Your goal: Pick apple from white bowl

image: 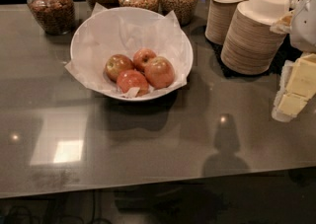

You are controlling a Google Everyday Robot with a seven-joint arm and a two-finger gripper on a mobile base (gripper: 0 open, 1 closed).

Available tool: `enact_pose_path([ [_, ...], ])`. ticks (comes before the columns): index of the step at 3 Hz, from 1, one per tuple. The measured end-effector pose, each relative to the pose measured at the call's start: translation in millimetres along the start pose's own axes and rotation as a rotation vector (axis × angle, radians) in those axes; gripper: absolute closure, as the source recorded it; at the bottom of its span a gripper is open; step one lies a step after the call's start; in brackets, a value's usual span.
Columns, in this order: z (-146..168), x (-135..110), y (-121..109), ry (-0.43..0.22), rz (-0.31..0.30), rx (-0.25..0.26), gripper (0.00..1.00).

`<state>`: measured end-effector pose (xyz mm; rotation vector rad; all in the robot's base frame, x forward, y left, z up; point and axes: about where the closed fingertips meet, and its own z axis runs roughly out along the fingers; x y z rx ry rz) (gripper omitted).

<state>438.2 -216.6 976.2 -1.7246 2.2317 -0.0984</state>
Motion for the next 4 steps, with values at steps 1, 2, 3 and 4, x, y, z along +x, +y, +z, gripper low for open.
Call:
enact_pose_path([
  [1,-0.3,-0.8,-0.2,-0.002,-0.001,0.003,0.00],
  [2,5.0,-35.8,-4.9,-0.059,-0.070,0.015,0.00],
  [3,9.8,-79.7,-7.7,-0.124,-0.162,0.012,0.00],
  [4,15.5,-120.4,-6.3,-0.185,-0.248,-0.006,0.00],
])
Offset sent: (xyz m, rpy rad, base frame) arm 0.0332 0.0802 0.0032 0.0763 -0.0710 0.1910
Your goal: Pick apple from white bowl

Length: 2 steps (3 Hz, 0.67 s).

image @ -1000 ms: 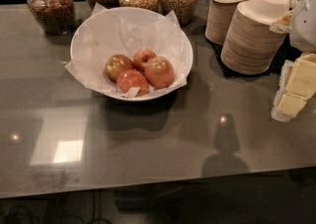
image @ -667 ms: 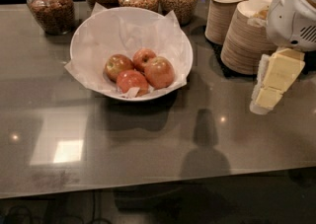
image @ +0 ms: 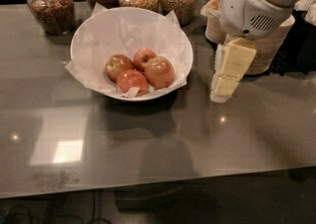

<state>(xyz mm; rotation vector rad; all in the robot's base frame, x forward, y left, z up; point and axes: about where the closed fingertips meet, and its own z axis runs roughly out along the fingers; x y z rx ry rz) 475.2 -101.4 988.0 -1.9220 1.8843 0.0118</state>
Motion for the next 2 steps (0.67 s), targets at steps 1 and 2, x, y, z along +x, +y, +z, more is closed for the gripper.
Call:
enact_pose_path([
  [1,0.0,0.0,0.0,0.000,0.000,0.000,0.00],
  [2,8.5,-6.4,-5.9,-0.062,0.028,0.023,0.00],
])
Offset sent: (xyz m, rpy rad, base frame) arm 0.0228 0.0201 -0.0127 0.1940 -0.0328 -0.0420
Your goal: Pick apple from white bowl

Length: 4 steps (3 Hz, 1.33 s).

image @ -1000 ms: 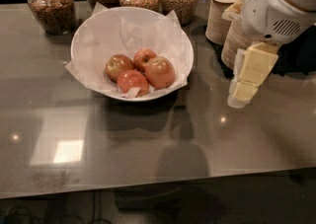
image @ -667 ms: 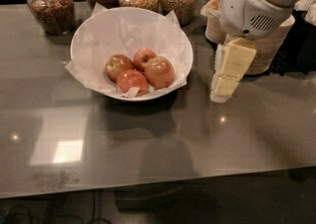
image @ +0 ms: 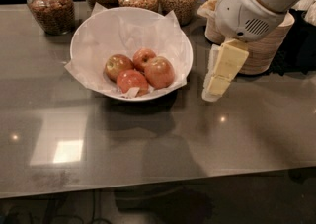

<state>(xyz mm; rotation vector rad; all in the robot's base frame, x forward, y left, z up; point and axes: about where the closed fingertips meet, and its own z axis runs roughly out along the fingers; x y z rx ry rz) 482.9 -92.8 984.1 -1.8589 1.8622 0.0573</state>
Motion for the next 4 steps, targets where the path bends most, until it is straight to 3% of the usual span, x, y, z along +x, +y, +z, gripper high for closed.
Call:
enact_pose_path([
  [1,15.3,-21.0,-15.1,-0.078,-0.016,0.021,0.00],
  [3,35.8,-46.9,-39.4,-0.163,-0.038,0.030,0.00],
  [4,41.3,-54.6,-46.9,-0.183,-0.060,0.027,0.18],
])
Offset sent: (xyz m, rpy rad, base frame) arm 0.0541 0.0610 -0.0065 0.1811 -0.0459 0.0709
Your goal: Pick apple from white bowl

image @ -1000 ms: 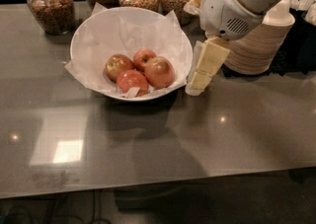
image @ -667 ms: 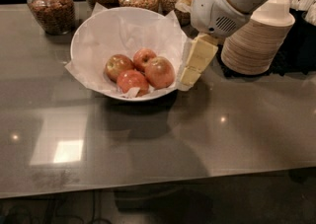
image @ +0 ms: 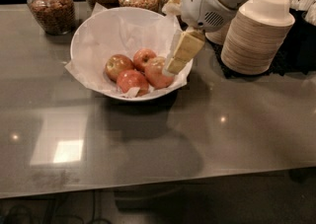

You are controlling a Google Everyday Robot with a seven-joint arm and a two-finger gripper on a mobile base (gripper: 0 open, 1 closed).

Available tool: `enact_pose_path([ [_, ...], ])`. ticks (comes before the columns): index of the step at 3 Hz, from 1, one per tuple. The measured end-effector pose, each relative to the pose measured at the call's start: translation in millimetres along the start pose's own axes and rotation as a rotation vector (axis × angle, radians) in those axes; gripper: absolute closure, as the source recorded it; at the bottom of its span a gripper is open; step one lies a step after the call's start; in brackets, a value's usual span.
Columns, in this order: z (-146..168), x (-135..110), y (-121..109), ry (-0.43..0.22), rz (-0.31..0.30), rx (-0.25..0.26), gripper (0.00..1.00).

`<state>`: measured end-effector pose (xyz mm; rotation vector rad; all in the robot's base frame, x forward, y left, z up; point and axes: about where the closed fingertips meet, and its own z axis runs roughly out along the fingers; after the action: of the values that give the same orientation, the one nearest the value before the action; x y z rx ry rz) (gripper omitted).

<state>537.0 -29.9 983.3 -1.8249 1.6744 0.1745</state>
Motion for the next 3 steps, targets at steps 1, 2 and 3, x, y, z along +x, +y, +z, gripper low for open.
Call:
enact_pose_path([
  [1,5.2,-4.5,-3.3,-0.011,-0.019,-0.007,0.24],
  [2,11.1,-5.8,-5.4,-0.019,-0.025,-0.015,0.23],
  [3,27.5,1.2,-4.7,-0.036,-0.002,-0.054,0.23],
])
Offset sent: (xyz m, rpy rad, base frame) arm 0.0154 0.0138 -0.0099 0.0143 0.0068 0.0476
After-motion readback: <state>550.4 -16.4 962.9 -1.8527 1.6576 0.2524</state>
